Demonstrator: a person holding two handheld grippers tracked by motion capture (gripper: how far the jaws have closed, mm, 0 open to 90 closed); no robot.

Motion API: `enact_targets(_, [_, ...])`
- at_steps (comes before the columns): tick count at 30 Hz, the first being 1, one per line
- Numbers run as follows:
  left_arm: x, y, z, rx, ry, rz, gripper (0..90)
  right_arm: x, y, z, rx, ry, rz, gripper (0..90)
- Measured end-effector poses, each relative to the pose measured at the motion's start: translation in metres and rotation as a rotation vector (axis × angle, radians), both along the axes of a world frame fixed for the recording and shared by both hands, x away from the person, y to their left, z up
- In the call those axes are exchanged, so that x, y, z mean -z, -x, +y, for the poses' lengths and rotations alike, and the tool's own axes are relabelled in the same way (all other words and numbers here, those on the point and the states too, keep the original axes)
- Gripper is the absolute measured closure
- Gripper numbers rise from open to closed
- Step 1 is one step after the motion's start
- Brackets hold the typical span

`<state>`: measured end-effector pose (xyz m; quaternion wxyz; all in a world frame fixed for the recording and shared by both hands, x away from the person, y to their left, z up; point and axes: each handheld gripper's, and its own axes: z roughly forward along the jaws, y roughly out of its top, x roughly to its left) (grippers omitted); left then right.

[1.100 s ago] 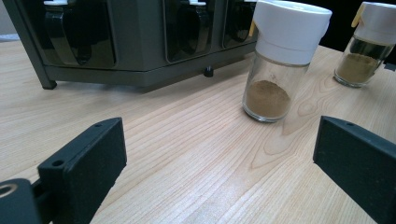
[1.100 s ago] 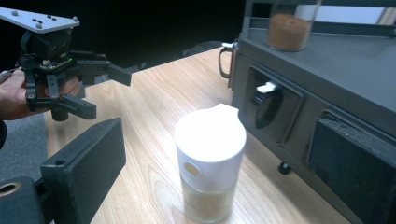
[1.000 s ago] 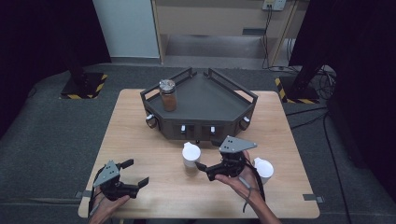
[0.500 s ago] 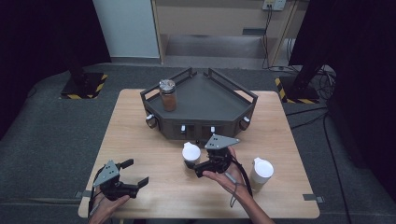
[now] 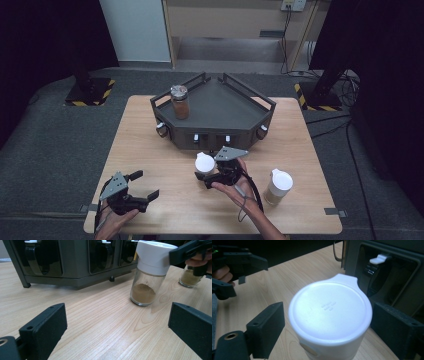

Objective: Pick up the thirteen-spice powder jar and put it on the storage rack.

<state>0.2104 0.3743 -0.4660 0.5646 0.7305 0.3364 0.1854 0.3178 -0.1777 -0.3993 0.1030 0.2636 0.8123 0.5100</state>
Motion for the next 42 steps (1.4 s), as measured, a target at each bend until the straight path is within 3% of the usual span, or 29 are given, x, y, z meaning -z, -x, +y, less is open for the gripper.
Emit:
enact_targets(10, [-0.001,0.000,0.000,0.002,-0.007,0.001,0.6,0.012,0.006,0.005,0.022,-0.004,-0.028,28.6])
enact_targets(16, [-0.001,0.000,0.000,0.001,-0.005,0.000,0.6,0.011,0.014,0.009,0.036,0.017,-0.063,30.0])
enact_targets(21, [0.000,0.000,0.000,0.002,-0.005,0.000,0.6,0.007,0.012,0.008,0.036,0.020,-0.056,30.2])
enact_targets(30, [-0.001,0.000,-0.001,0.003,-0.008,0.002,0.6,-0.017,0.009,0.004,0.030,0.028,-0.056,30.2])
enact_targets(42, [-0.001,-0.001,-0.001,0.005,-0.008,0.006,0.6,-0.066,-0.003,0.004,0.021,0.042,-0.053,30.4])
